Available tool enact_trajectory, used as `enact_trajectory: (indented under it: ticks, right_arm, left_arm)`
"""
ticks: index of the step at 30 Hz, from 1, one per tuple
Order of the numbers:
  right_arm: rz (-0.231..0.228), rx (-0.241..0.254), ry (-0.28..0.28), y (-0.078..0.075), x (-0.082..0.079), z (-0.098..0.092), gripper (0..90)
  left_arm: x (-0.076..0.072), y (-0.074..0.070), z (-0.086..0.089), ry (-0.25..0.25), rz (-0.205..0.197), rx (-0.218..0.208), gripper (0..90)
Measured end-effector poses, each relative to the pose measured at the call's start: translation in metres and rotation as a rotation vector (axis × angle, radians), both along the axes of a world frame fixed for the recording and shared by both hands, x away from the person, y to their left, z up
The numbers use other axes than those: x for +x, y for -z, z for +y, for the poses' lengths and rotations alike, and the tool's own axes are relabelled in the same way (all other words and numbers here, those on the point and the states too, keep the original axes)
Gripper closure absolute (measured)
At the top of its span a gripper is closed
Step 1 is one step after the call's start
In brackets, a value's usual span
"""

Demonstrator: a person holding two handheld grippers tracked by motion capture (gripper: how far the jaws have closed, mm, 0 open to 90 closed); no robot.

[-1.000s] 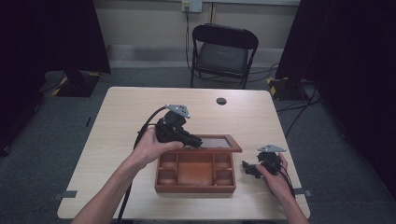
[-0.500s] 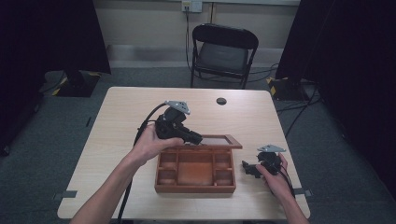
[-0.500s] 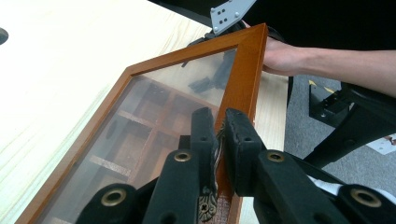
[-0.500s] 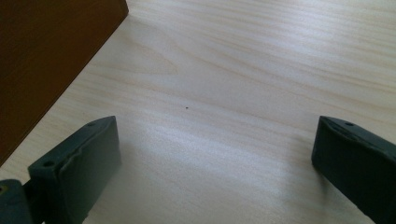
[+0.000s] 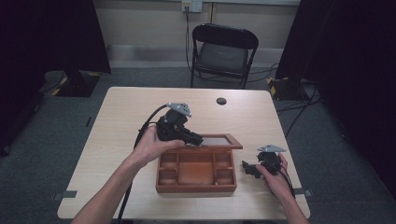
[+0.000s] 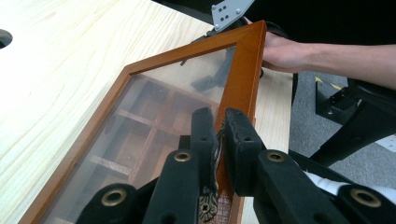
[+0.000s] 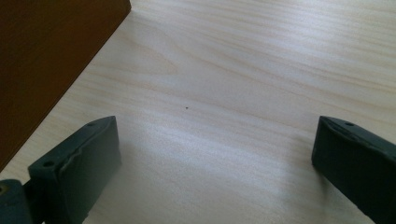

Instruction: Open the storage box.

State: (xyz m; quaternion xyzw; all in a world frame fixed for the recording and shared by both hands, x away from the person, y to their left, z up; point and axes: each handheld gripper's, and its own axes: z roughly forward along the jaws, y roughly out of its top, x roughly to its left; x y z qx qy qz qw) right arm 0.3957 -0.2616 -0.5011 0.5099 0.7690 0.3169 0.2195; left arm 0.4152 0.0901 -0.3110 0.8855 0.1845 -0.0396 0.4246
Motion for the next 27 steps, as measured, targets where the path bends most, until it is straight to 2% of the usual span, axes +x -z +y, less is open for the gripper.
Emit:
enact_trajectory:
  ticks: [3,7,18,20,25,27]
  right_arm:
    - [0.001,0.001,-0.001,0.0000,0.0000,0.0000,0.5]
    - [0.000,0.000,0.000,0.0000,0.0000,0.0000,0.5]
    - [0.002,0.002,0.000,0.0000,-0.0001,0.0001,0.5]
    - [0.000,0.001,-0.001,0.0001,0.0001,-0.0001,0.5]
    - [0.001,0.001,-0.001,0.0000,0.0000,0.0000,0.5]
    - [0.002,0.001,0.001,-0.0001,-0.0001,0.0001,0.5]
  left_arm:
    - [-0.0002,0.0002,0.0000,-0.007,0.003,-0.006,82.6]
    - [0.0004,0.0003,0.0006,0.011,-0.003,0.006,82.7]
    - [-0.0003,0.0009,0.0000,-0.003,0.007,-0.011,82.6]
    - [0.0004,0.0005,0.0007,0.012,-0.002,0.005,82.7]
    - [-0.0002,0.0012,0.0000,0.001,0.009,-0.012,82.6]
    - [0.0003,0.0007,0.0008,0.011,0.001,0.000,82.6]
